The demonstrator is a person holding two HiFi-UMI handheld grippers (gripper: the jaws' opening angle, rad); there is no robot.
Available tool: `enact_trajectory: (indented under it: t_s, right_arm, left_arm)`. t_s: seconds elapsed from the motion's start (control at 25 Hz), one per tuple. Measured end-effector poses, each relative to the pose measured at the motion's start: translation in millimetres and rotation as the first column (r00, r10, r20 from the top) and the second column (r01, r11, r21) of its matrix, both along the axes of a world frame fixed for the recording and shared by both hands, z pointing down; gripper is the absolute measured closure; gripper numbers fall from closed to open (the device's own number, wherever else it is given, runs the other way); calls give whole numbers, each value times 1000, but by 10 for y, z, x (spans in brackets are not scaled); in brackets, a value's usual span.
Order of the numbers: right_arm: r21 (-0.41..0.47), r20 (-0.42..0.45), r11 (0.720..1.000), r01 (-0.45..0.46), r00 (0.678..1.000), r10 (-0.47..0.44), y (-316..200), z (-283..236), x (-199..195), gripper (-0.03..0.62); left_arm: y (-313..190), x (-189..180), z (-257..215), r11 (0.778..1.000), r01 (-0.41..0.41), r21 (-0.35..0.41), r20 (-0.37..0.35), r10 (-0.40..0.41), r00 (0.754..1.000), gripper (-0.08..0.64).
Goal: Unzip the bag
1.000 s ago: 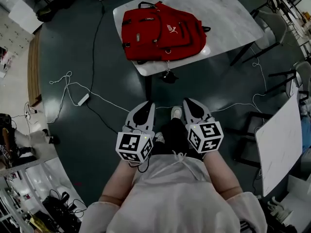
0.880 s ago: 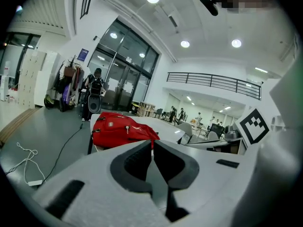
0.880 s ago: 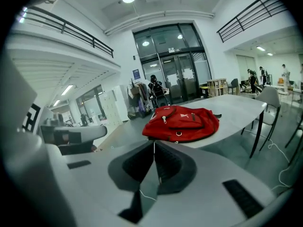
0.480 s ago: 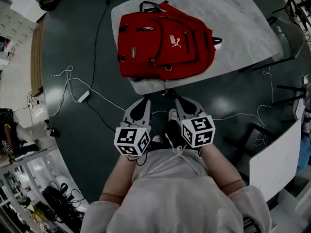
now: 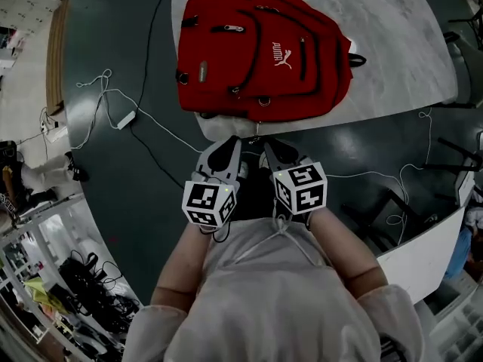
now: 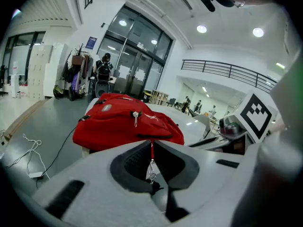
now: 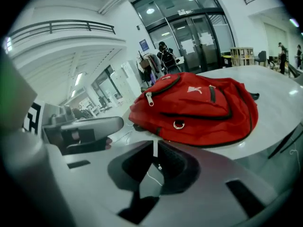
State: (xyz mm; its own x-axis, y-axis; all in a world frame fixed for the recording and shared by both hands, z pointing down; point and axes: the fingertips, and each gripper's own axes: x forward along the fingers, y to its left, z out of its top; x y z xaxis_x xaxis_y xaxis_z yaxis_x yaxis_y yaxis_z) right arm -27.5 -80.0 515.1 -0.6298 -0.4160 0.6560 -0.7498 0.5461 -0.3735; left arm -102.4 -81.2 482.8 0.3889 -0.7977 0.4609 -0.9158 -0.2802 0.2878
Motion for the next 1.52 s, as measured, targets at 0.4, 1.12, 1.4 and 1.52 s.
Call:
enact_trajectory:
  t_s: [0.4,1.12,1.4,1.52]
  right_arm:
    - [-130,-82,988,-81,994,70,-140,552,-202,536]
    - [-185,-295,976,-120,954,61,-266,933,-312,540]
    - [-234,-305,972,13,949,-86,-262,918,-341,557]
    - [-240,-286,971,16,954,-86,-264,940,-305,561]
  left_arm:
    - [-295,-130,516,996,-83,-34,59,85,995,529]
    - [-662,-89,1086,963,-188,-192,58,202,978,529]
    - [-700,-77,1189,933,-196,-302,44,219,975,529]
    - [-701,-74,1202,918,-207,-337,14,225,974,529]
